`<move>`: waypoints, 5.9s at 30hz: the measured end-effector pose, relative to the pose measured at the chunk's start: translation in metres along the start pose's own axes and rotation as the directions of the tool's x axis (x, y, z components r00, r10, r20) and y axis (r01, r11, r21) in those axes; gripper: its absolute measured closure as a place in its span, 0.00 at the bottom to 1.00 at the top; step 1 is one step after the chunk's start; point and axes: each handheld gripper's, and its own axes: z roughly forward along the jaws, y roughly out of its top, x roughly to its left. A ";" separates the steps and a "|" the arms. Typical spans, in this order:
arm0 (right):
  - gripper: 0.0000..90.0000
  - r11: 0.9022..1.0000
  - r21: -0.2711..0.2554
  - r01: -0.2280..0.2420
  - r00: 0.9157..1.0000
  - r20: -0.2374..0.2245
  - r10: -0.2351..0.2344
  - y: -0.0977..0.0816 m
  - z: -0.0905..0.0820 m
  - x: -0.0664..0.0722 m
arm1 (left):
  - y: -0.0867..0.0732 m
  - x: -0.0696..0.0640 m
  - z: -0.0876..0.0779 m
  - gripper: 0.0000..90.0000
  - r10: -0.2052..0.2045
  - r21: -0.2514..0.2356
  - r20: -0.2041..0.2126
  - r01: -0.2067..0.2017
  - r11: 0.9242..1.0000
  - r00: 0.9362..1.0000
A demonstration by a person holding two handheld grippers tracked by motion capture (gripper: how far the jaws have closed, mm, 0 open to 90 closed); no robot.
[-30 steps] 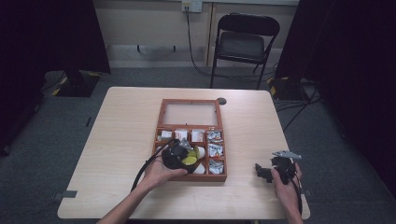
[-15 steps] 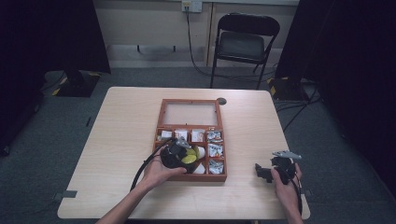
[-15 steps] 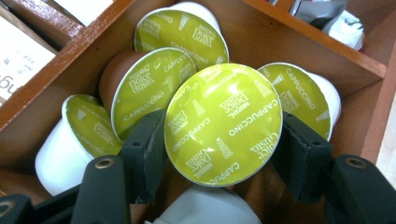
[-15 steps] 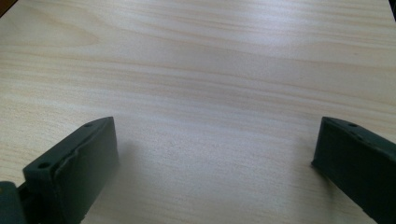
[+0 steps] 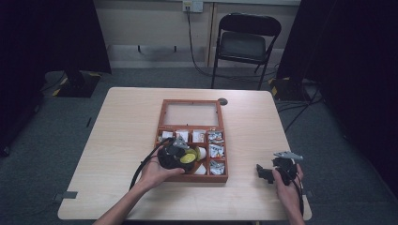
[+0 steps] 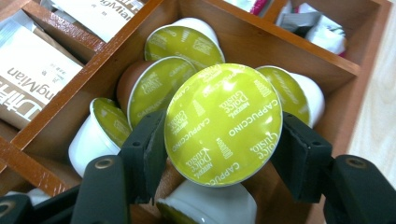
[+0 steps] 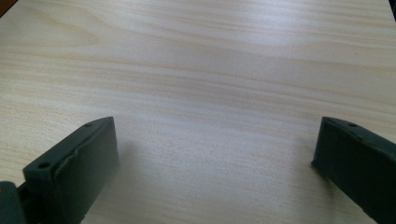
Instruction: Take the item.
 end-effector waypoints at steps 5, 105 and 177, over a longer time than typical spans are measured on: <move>0.00 1.000 0.000 0.000 1.000 0.000 0.000 0.000 0.000 0.000 | -0.001 0.003 -0.004 0.44 -0.020 -0.030 -0.001 0.020 0.999 1.000; 0.00 1.000 -0.001 -0.001 1.000 0.000 0.001 0.000 0.000 0.000 | -0.050 0.091 -0.135 0.44 -0.268 -0.356 -0.098 0.217 0.909 0.958; 0.00 1.000 0.000 -0.001 1.000 -0.001 0.001 0.000 0.000 0.000 | -0.094 0.122 -0.050 0.44 -0.326 -0.114 -0.198 0.309 0.944 0.924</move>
